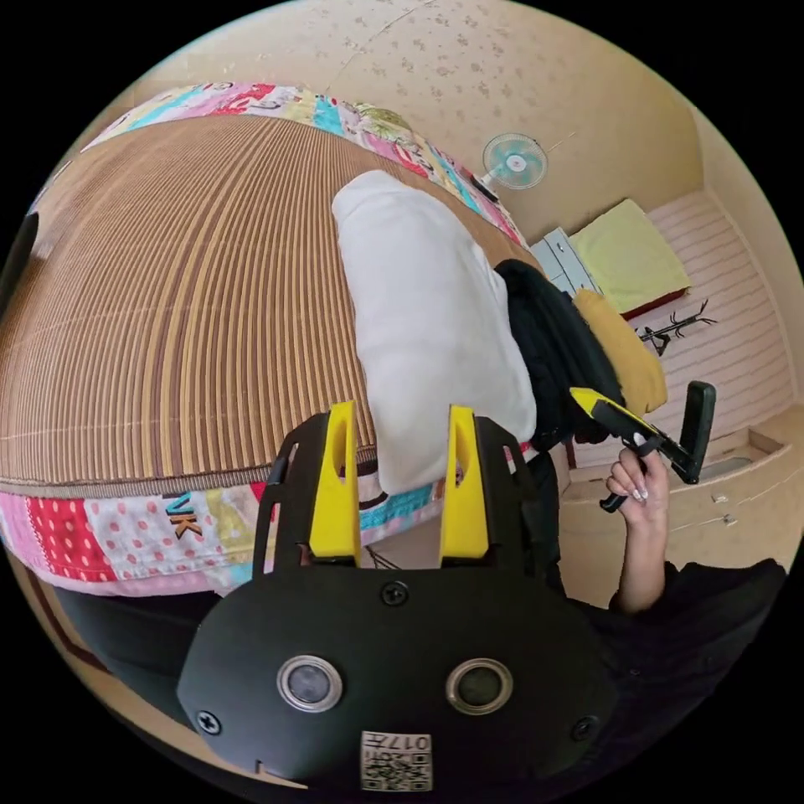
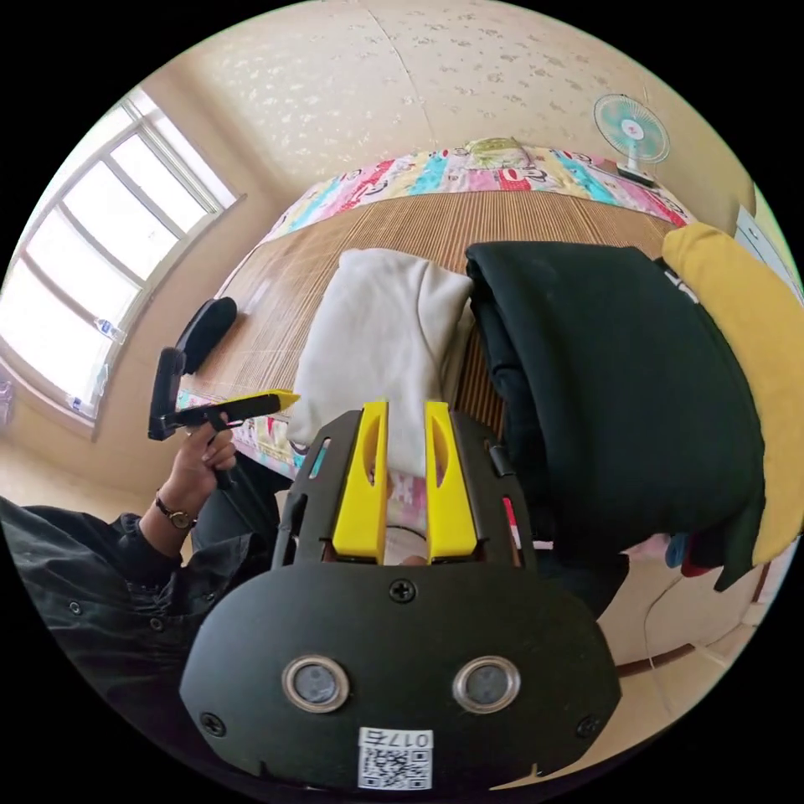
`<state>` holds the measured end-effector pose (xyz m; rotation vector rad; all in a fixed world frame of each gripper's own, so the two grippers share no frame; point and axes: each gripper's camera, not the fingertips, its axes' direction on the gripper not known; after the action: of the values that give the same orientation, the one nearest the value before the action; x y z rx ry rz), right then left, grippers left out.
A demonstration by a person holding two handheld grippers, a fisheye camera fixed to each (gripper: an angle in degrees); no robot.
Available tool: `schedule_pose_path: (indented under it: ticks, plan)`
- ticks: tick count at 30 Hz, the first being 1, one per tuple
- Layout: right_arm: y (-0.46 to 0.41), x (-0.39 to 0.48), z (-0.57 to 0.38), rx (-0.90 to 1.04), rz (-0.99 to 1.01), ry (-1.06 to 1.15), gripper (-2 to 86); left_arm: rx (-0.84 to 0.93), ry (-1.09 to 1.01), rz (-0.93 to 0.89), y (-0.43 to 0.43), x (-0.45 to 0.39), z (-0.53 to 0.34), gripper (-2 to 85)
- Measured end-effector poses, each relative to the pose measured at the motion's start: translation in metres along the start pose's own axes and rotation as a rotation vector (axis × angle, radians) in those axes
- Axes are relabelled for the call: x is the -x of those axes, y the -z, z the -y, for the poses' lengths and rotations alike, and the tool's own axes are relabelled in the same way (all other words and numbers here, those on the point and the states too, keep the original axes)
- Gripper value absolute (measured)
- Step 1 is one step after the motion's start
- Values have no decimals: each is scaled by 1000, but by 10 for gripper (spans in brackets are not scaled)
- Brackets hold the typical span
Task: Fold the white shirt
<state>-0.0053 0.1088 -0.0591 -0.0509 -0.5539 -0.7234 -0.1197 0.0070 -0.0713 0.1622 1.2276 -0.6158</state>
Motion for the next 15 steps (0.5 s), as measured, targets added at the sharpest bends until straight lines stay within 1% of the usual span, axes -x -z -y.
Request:
schedule_pose_path:
  ticks: [1, 2, 4, 8, 10, 13, 15]
  plan:
    - [-5, 3, 8, 48, 46, 13, 69, 37, 25, -42, -9, 6, 2, 145]
    - [-6, 8, 12, 62, 76, 29, 67, 36, 52, -126, -14, 12, 2, 127]
    - [-5, 14, 12, 42, 98, 51, 66, 28, 116, -193, -16, 23, 0, 110]
    - [-16, 6, 14, 66, 121, 27, 65, 32, 102, -339, 6, 34, -3, 67]
    - [-13, -1, 15, 62, 149, 8, 67, 27, 79, -322, 27, 33, -10, 65]
    - [-1, -16, 12, 19, 156, -17, 71, 85, 34, -231, 49, 29, -23, 65]
    - [0, -28, 10, 4, 160, -38, 78, 124, 25, -217, 53, 30, -28, 71]
